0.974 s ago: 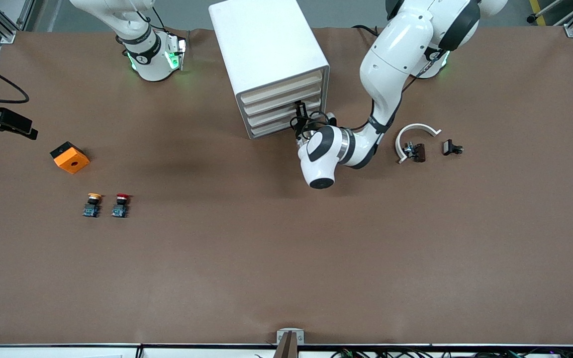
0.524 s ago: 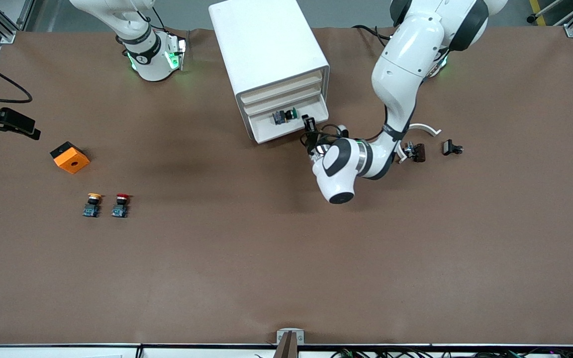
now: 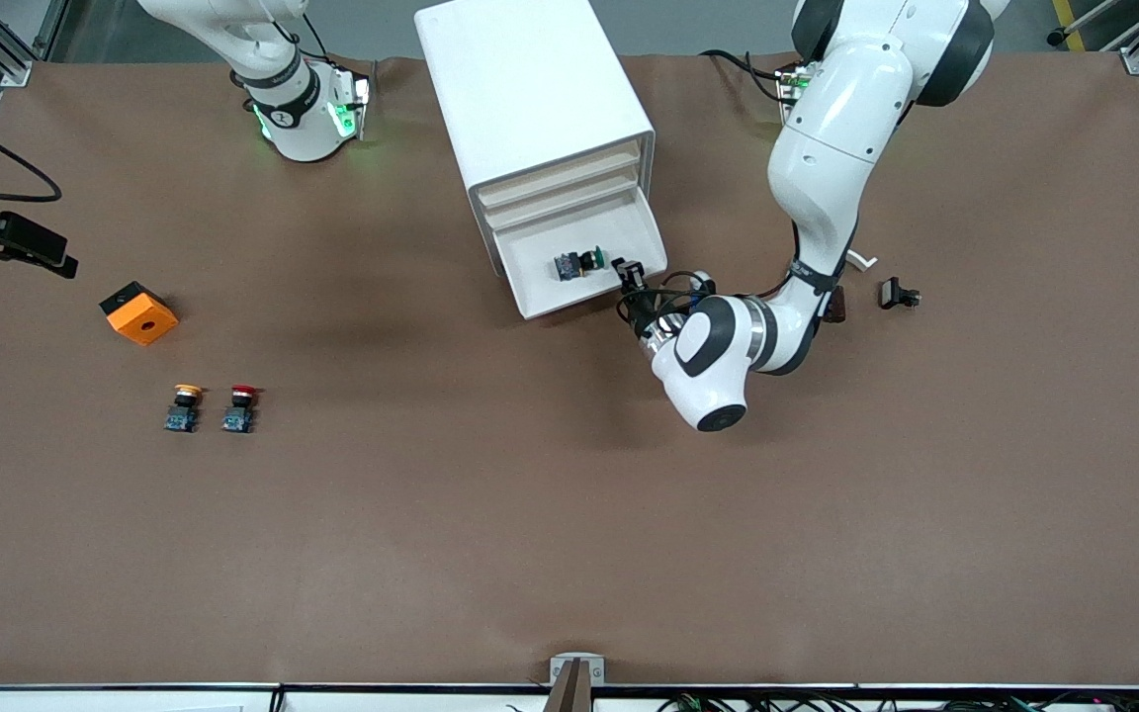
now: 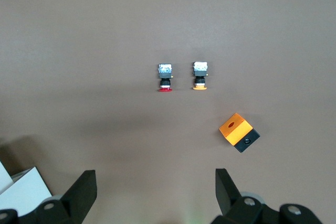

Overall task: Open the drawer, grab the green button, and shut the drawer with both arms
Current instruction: 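Grasp the drawer handle with the left gripper and pull the drawer open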

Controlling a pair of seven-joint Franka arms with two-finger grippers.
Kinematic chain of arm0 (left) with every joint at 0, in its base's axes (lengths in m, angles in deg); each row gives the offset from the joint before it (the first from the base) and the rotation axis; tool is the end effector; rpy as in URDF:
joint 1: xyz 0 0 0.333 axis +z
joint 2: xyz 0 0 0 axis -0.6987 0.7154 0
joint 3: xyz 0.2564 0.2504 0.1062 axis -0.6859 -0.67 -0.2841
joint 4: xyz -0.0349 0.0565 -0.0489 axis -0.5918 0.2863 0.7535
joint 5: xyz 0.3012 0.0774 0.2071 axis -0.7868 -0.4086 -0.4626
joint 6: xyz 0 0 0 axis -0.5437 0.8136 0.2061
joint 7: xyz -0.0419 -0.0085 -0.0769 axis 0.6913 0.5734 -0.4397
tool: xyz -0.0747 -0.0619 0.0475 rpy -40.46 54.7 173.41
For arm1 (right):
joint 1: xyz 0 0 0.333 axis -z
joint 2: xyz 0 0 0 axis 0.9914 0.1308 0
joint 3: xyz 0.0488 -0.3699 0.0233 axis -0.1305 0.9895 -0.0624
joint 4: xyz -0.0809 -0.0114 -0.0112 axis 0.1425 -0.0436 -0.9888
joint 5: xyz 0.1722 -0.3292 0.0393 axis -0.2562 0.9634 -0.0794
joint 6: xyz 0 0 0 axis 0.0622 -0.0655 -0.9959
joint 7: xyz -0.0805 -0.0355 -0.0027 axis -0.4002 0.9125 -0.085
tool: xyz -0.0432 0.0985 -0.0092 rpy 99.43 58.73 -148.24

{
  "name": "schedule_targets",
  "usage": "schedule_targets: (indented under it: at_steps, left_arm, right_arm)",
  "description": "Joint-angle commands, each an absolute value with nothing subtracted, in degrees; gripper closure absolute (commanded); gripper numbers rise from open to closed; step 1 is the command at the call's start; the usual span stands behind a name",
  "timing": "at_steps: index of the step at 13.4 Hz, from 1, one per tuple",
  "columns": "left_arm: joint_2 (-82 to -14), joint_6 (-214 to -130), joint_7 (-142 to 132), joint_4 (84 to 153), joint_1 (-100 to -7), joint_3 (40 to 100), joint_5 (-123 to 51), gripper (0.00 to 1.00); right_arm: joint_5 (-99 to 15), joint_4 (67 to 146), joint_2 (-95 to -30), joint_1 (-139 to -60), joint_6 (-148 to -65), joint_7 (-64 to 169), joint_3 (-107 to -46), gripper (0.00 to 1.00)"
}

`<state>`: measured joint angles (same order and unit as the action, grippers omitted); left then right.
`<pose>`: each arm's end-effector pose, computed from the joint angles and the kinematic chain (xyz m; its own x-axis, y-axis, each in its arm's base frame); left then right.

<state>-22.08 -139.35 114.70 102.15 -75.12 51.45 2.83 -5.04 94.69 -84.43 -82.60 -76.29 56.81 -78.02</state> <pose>0.5265 -0.4099 0.1952 -0.3984 0.9171 0.0151 0.3749 0.1779 -0.9098 0.5373 -0.0367 0.6768 0.9954 -0.0617 -0.0731 -0.0621 -0.9981 -0.0026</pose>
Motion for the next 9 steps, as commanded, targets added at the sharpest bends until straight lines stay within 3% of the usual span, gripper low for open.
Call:
schedule_targets:
  at_steps: [1, 4, 9]
  left_arm:
    - [-21.6, -140.8, 115.0, 99.9, -75.4, 50.0, 2.9, 0.00]
    - [-21.7, -140.8, 115.0, 98.0, -75.4, 47.5, 2.8, 0.00]
    - [-22.3, -140.9, 114.9, 92.6, -75.4, 38.3, -1.8, 0.00]
  right_arm:
    - [-6.2, 93.9, -84.0, -85.4, -75.3, 60.4, -77.9, 0.00]
    - [-6.1, 94.1, -84.0, -90.8, -71.8, 75.4, -77.9, 0.00]
    - [-6.0, 94.3, -81.6, -104.9, -71.3, 105.3, -77.9, 0.00]
